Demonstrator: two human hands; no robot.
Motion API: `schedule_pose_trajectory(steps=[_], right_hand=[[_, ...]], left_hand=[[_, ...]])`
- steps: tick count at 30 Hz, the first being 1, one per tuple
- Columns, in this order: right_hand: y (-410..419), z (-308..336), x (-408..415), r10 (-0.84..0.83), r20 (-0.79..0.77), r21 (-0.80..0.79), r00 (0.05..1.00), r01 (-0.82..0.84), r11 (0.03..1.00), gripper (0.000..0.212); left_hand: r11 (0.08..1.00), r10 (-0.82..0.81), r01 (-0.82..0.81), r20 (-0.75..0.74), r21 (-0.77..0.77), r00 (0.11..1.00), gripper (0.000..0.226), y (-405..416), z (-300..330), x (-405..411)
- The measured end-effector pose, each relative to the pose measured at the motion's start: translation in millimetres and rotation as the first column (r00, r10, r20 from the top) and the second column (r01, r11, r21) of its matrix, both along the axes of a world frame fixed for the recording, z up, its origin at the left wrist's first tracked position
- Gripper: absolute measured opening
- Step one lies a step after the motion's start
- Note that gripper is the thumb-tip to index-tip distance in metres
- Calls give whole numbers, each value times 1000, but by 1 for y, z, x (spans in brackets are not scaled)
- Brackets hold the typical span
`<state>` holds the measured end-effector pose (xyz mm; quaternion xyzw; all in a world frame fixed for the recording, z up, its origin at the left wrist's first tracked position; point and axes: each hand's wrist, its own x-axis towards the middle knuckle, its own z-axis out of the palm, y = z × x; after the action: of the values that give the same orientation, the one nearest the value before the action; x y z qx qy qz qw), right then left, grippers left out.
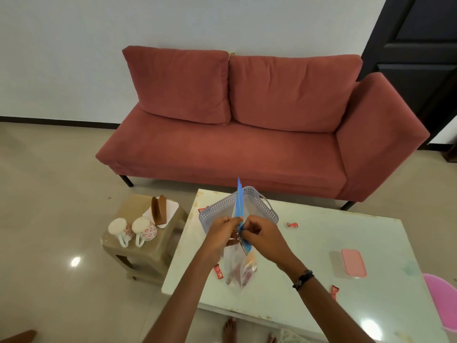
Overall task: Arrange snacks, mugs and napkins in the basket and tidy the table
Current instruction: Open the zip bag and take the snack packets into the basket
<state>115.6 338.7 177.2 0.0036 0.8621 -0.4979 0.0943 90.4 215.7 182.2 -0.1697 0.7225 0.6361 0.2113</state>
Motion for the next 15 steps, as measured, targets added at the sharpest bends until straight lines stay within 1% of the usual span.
schedule_pose_trajectory(steps=[4, 6, 8, 10, 11, 13, 15], right_hand=[[-9, -9, 4, -57, -51, 19, 997, 58, 998, 14], [-13, -14, 9, -85, -48, 38, 995, 87, 996, 13], [-17, -17, 15, -100, -36, 26, 994, 101, 995, 11], [-20, -18, 23, -120, -10, 2, 993, 120, 993, 11], [-20, -18, 27, -140, 10, -20, 990, 140, 990, 11], [-19, -16, 32, -162, 64, -44, 985, 165, 985, 11], [-13, -10, 32, -111, 155, -6, 982, 113, 994, 11]], left_hand=[[991, -112, 114, 32, -64, 993, 24, -11, -7, 13], [976, -195, 198, 49, -87, 980, 24, -17, -6, 17], [949, -279, 280, 27, -147, 960, 26, -21, -4, 20], [923, -337, 325, -26, -204, 941, 28, -25, -3, 24], [920, -350, 333, -49, -208, 935, 28, -27, -4, 26], [922, -361, 341, -89, -182, 928, 26, -30, -7, 32], [926, -363, 343, -122, -158, 924, 22, -31, -12, 38]])
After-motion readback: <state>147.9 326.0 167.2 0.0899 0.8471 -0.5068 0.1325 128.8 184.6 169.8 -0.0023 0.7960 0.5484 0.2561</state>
